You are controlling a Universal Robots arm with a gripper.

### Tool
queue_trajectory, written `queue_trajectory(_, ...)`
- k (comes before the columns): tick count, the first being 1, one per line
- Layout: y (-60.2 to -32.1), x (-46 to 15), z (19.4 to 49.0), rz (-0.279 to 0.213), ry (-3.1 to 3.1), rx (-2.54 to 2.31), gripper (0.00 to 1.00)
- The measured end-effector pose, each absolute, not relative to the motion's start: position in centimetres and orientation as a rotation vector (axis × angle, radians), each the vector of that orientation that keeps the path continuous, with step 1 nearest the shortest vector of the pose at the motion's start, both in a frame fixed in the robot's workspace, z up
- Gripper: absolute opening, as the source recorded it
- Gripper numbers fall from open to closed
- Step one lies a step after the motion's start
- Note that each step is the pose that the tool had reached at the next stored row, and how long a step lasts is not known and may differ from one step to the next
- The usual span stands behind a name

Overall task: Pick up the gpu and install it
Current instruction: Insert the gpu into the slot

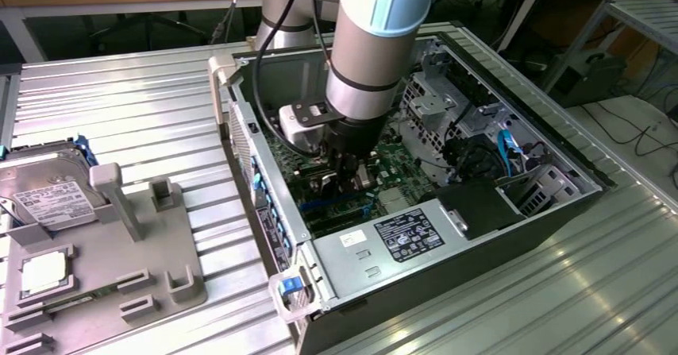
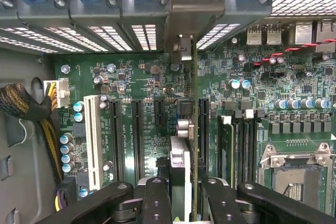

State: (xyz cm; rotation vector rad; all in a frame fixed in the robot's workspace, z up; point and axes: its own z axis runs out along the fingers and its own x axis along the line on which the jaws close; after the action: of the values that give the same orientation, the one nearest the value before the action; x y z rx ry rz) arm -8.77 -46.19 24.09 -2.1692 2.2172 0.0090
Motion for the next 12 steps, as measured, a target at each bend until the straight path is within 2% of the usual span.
queue_trajectory(12, -46.17, -8.89, 23.96, 0.009, 2.217, -2.169, 0.28)
